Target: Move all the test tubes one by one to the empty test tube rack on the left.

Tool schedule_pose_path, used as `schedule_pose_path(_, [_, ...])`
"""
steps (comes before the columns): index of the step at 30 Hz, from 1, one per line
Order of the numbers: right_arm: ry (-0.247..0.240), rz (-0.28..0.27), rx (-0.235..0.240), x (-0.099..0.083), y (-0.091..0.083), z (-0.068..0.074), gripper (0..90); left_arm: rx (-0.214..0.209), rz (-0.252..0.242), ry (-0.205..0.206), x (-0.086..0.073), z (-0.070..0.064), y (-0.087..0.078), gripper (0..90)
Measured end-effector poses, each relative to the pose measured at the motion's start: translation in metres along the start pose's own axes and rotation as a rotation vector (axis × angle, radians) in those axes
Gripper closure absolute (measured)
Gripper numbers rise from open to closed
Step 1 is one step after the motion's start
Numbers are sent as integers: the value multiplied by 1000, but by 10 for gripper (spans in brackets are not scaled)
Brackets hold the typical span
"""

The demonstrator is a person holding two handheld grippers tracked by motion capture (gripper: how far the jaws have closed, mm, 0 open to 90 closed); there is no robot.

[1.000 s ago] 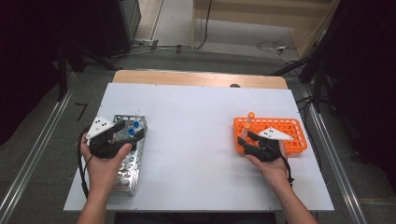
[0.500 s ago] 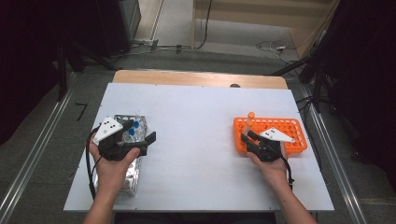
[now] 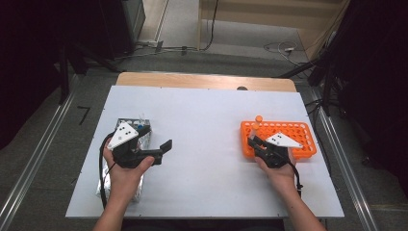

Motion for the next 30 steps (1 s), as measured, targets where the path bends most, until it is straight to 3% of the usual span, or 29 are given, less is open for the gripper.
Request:
schedule_pose_path(10, [21,-58,23,8,-11,-3,732,-65,1,8,-3,-13,15,77])
schedule_pose_path(17, [14,-88,43,15,-21,3,732,-104,-5,9,-3,-21,21,76])
schedule_pose_path(30, [-50,-48,163,16,-23,42,732,-186,-8,34,-3,-38,31,85])
Point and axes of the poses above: each handheld gripper's, and its own axes: y roughly forward along the jaws, x roughly out of its top, z roughly to its left, the point moved 1 cm from there along y, roughly forward along the jaws, and after that the axes turned 8 degrees about y, right-handed, at the moved point
